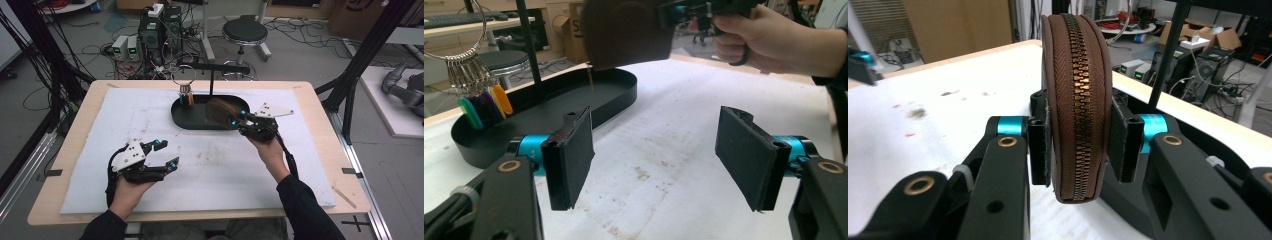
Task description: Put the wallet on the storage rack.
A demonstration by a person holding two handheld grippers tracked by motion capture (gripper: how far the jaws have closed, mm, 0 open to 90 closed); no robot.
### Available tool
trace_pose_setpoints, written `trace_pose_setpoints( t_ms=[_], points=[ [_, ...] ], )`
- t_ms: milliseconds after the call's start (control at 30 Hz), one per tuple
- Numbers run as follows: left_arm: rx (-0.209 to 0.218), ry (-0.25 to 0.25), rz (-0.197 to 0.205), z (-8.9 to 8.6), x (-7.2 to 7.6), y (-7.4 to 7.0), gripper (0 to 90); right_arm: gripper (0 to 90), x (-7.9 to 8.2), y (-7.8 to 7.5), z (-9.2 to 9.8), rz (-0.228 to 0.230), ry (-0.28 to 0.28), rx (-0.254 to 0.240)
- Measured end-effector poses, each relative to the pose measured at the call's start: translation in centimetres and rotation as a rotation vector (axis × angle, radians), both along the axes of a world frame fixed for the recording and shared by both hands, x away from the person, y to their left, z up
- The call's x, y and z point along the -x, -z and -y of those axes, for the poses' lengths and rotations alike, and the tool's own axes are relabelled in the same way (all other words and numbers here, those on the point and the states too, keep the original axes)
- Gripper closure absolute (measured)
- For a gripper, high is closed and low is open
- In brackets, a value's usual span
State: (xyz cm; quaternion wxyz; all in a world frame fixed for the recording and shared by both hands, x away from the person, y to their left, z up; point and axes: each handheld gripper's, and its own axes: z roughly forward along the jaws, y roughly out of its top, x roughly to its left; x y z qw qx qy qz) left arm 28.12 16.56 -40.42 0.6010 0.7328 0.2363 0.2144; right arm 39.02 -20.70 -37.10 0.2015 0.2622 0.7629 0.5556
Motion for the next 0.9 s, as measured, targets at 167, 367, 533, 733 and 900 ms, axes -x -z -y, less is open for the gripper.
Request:
trace_pose_setpoints(
  t_ms=[167, 367, 533, 733, 900],
  points=[
    [0.017, 0.008, -0.006, 0.2, -0.1, 0.0, 31.4, 68.0, -1.7, 0.5, -1.6, -0.006, 0.009, 0.031],
    [0.022, 0.024, 0.008, 0.6, -0.1, -0.2, 31.4, 68.1, -3.3, 1.3, -3.6, -0.007, 0.018, 0.038],
    [0.019, 0.026, 0.009, 0.5, -0.1, -0.1, 31.4, 68.1, -4.0, 1.9, -4.7, -0.005, 0.037, 0.045],
    [0.022, 0.029, 0.011, 0.4, 0.0, -0.1, 31.4, 68.1, -5.5, 3.0, -5.2, -0.011, 0.096, 0.023],
    [0.021, 0.033, 0.008, 0.5, -0.1, 0.0, 31.4, 68.1, -6.5, 4.1, -5.0, -0.062, 0.109, 0.011]
  ],
)
